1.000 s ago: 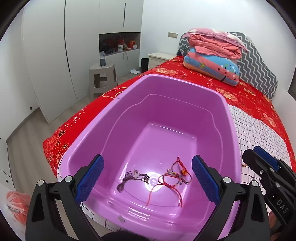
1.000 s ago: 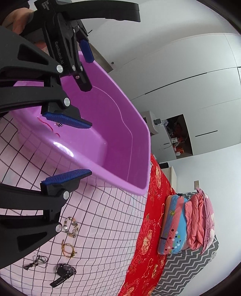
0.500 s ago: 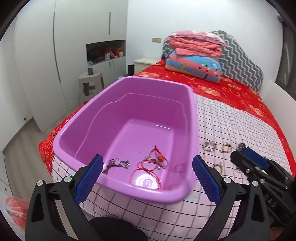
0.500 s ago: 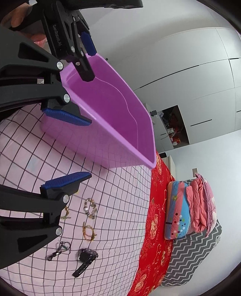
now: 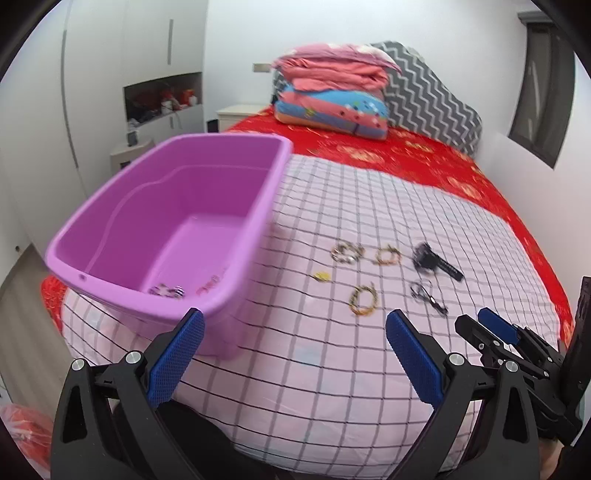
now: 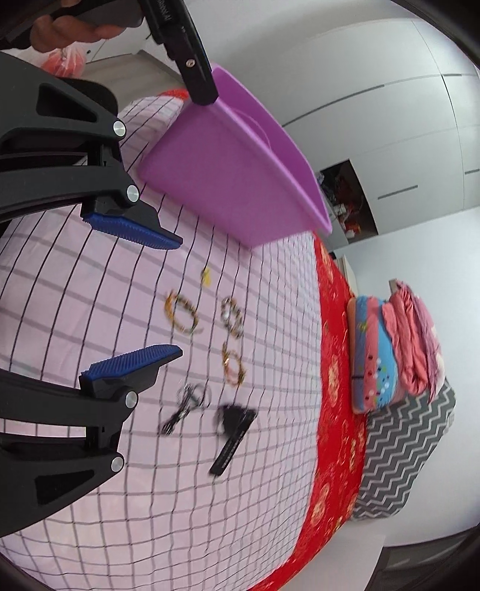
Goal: Organize jewelry
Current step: 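Move both tools back toward the remaining bracelets and watch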
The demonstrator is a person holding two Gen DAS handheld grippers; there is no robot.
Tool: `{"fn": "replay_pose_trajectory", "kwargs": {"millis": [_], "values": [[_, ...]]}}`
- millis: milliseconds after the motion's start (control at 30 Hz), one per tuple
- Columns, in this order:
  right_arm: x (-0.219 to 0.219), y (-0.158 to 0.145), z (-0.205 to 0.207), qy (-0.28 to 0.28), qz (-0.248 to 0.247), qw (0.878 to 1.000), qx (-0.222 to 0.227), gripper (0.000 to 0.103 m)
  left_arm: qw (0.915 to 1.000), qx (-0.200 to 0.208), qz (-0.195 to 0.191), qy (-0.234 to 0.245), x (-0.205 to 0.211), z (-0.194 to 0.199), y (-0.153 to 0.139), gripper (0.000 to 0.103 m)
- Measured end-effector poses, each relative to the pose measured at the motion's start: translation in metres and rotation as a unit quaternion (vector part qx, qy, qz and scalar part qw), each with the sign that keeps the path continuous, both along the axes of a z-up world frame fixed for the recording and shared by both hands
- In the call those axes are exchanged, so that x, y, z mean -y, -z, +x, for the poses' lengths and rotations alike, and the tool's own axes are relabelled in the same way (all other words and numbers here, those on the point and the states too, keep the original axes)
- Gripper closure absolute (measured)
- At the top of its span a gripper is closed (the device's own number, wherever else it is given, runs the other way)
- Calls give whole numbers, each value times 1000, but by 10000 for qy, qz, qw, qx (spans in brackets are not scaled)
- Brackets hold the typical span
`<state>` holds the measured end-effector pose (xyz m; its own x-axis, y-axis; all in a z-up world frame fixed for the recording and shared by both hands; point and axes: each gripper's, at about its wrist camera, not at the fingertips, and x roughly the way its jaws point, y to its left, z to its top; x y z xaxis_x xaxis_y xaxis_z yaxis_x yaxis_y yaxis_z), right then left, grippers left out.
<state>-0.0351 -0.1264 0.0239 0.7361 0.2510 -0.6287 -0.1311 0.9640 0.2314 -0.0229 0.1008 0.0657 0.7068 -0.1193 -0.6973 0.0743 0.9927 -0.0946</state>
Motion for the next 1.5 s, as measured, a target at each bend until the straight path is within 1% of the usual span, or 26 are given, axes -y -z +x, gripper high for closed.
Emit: {"fn": "replay_pose_trajectory", "kwargs": {"millis": [133,267,400,567,933,1133,1333,1500], "values": [[25,20,-7,241,-91,9995,-169,51,9996,-64,128,226,24,2,11,6],[50,39,-4,492,5,9982,-355,51,9986,-259,156,423,48,12,29,6],[62,51,5,608,-27,9973,-408,51,9975,-462,211,491,67,27,50,6],[76,68,22,694,-241,9960,-515,51,9966,-585,312,496,86,49,75,6],[89,105,83,639,-371,9946,-727,51,9941,-915,453,377,113,106,128,6],[86,121,117,504,-498,9943,-797,51,9929,-1072,422,282,120,134,151,6],[83,133,140,297,-657,9939,-840,51,9926,-1114,418,258,127,150,167,6],[83,142,151,227,-737,9930,-896,51,9923,-1132,452,238,131,157,177,6]]}}
